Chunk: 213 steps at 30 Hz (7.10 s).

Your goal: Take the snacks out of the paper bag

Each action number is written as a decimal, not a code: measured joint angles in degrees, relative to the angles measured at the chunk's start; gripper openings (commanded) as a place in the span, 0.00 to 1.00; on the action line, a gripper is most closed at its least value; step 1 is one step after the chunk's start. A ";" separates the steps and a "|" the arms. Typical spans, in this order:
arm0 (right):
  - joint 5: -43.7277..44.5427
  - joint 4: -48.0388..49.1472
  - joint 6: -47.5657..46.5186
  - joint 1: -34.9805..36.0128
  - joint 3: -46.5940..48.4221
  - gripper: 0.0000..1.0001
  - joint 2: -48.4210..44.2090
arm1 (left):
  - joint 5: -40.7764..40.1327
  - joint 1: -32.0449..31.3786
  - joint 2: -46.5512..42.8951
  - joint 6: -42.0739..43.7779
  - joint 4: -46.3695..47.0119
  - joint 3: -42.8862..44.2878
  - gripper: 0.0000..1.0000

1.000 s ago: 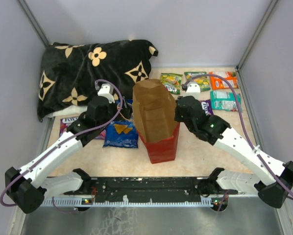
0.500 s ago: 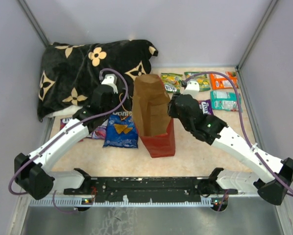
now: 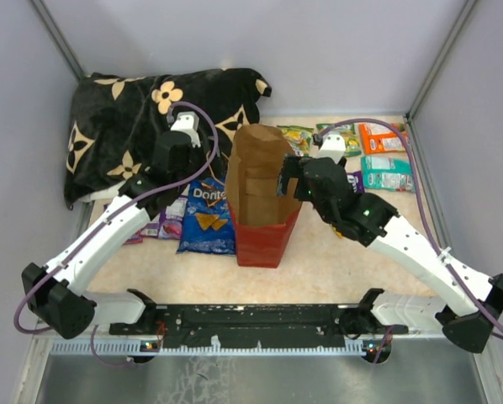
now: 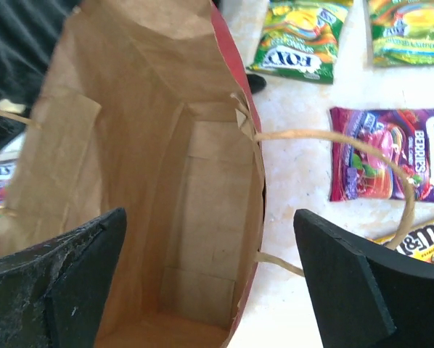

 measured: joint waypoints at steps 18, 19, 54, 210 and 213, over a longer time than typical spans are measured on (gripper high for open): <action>-5.53 -8.35 -7.91 0.63 23.58 0.99 1.84 | -2.58 -0.02 -3.85 5.22 -10.80 -3.23 0.89; -5.73 -8.55 -8.17 0.63 23.61 0.99 2.19 | -3.19 -0.07 -3.85 5.27 -10.95 -4.22 0.89; -36.46 -1.53 -4.83 -29.38 19.17 0.99 3.37 | -22.23 -2.19 -19.56 8.50 17.25 -36.87 0.94; -24.83 13.46 -6.80 -51.01 -25.49 0.95 -2.82 | 24.06 20.09 -31.78 -0.42 -6.86 -18.32 1.00; -22.36 10.49 -9.38 -49.20 -25.31 0.99 0.74 | 24.81 20.09 -30.93 -0.13 -6.88 -18.08 1.00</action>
